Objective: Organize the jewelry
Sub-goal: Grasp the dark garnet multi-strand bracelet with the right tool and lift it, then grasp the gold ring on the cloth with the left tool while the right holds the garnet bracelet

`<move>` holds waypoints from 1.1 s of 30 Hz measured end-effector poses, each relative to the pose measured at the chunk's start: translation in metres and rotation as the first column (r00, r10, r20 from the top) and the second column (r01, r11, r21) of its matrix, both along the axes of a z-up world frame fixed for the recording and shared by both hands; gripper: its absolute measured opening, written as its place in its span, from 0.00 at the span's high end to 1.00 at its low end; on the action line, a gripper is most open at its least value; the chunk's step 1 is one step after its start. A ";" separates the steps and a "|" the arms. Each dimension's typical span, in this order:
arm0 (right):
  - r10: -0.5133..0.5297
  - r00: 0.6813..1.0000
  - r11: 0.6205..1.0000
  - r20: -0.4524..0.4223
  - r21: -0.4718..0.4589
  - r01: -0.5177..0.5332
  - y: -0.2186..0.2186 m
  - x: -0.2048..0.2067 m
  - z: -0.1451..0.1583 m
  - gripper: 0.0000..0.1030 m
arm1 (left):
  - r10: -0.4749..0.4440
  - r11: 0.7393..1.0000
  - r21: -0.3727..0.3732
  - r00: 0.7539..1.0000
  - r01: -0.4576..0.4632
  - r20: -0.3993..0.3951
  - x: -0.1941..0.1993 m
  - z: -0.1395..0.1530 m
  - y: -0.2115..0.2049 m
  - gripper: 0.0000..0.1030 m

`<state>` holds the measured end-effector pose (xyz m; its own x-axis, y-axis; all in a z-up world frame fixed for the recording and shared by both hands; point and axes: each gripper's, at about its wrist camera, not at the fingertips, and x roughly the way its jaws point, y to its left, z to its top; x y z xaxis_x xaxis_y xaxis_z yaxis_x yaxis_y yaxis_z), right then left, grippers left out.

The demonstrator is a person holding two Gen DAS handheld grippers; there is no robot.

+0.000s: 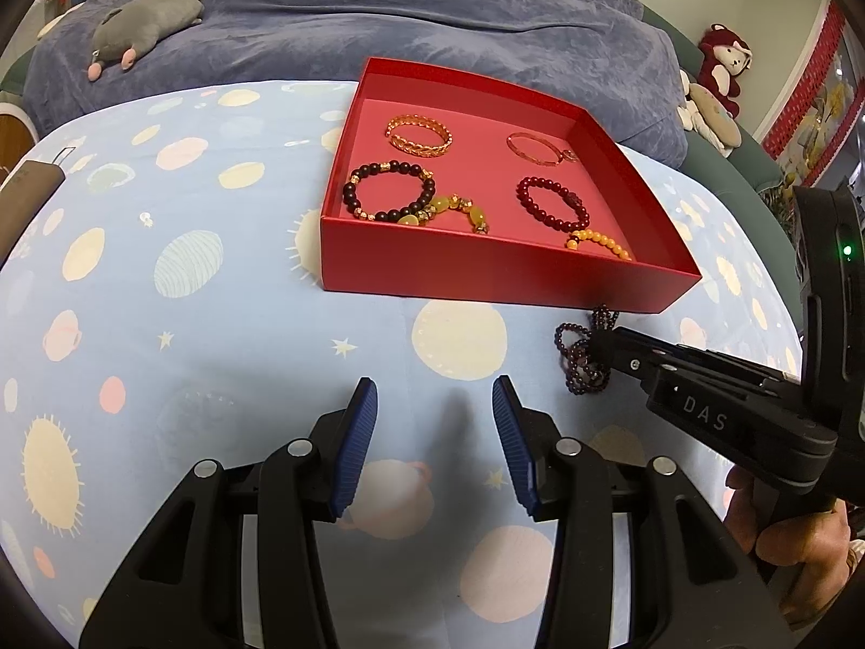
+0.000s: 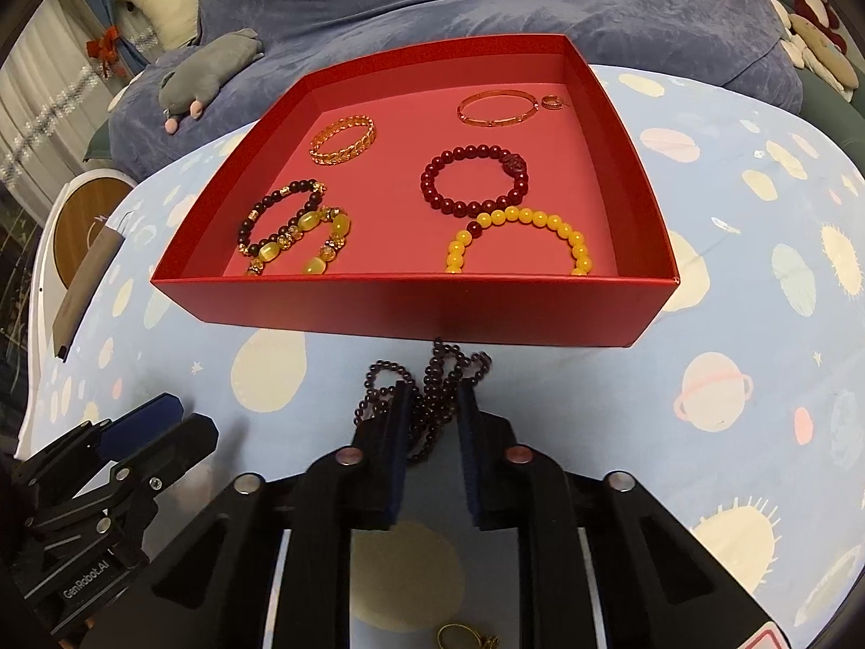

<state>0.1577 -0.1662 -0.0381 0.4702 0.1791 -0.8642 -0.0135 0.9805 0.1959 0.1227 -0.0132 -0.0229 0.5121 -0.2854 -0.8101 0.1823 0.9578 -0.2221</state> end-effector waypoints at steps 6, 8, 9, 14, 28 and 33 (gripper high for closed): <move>-0.011 1.000 1.000 0.018 0.003 0.011 -0.011 -0.009 0.012 0.96 | -0.006 1.000 0.001 1.000 0.006 -0.004 -0.001 0.000 0.000 0.59; -0.023 0.999 1.000 0.026 0.008 0.022 -0.020 -0.013 0.018 0.96 | -0.010 1.000 0.002 1.000 0.010 -0.005 -0.001 0.000 -0.001 0.59; -0.029 0.999 1.000 0.030 0.010 0.028 -0.024 -0.015 0.021 0.96 | -0.012 1.000 0.004 1.000 0.012 -0.005 -0.002 0.000 -0.001 0.59; -0.053 0.997 0.999 0.054 -0.001 0.053 -0.047 -0.027 0.040 0.96 | -0.044 0.999 0.003 0.999 0.044 -0.002 -0.008 0.003 -0.011 0.59; -0.116 0.992 0.993 0.052 -0.012 0.117 -0.108 -0.068 0.053 0.96 | -0.206 0.976 -0.084 0.978 0.203 -0.021 -0.060 0.006 -0.096 0.49; -0.125 0.991 0.992 0.046 0.000 0.125 -0.121 -0.078 0.050 0.96 | -0.198 0.979 -0.054 0.979 0.195 -0.048 -0.066 -0.012 -0.121 0.50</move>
